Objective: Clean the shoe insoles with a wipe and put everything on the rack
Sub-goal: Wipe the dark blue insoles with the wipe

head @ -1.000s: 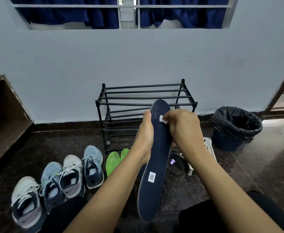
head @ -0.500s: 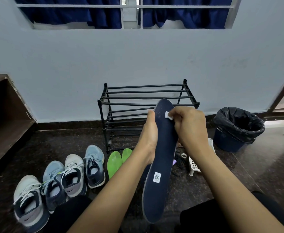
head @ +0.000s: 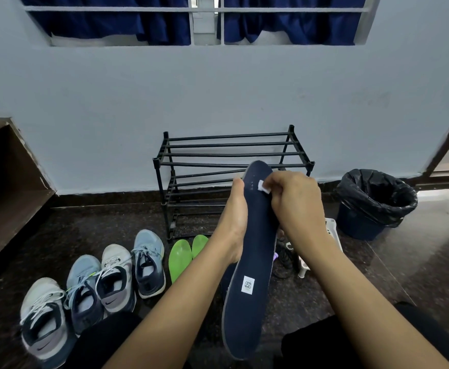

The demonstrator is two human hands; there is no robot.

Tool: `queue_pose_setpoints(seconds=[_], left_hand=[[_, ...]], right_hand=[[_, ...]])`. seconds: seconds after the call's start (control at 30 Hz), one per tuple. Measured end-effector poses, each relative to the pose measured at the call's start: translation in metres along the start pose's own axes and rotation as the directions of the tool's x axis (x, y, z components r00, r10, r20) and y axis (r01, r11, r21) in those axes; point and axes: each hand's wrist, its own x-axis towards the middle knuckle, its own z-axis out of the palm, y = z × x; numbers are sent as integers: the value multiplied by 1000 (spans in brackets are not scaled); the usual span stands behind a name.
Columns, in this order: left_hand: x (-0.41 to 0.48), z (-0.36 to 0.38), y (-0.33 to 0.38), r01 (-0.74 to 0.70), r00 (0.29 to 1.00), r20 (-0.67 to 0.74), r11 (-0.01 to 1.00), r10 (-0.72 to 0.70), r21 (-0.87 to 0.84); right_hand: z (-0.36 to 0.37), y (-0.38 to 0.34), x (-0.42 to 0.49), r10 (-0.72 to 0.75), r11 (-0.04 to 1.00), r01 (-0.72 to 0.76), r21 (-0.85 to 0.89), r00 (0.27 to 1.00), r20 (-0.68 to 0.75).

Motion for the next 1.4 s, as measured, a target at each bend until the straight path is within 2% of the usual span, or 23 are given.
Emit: queue_pose_setpoints(seconds=[0.1, 0.3, 0.43, 0.6, 0.87, 0.93, 1.03, 1.13, 1.3, 1.4], left_hand=[[0, 0, 1, 5, 1000, -13, 1000, -5, -22], [1, -8, 8, -71, 991, -107, 996, 76, 45], [2, -8, 6, -83, 987, -133, 996, 87, 33], [-1, -2, 4, -55, 994, -96, 998, 59, 38], [-2, -1, 12, -93, 977, -188, 994, 102, 52], [-2, 0, 12, -95, 980, -170, 995, 100, 40], [-3, 5, 7, -47, 993, -107, 998, 51, 37], [-6, 9, 4, -19, 997, -70, 999, 22, 42], [-5, 1, 12, -62, 987, -143, 996, 70, 60], [-5, -2, 14, -73, 978, -190, 996, 81, 47]], right_hand=[[-2, -1, -1, 15, 999, -15, 31, 1000, 2], [-3, -18, -19, -98, 995, 100, 7, 965, 244], [1, -17, -18, -111, 993, 103, 62, 981, 158], [3, -16, -17, -45, 995, 42, 95, 999, 31], [-2, -19, -21, -81, 983, 59, 177, 990, 119], [-1, -18, -20, -81, 981, 62, 184, 992, 94], [-1, -14, -14, -112, 988, 110, 106, 994, 18], [-3, -9, -9, -70, 990, 70, 120, 998, -3], [-4, -18, -18, -49, 976, 27, 217, 994, 97], [1, -24, -26, -85, 980, 66, 188, 992, 92]])
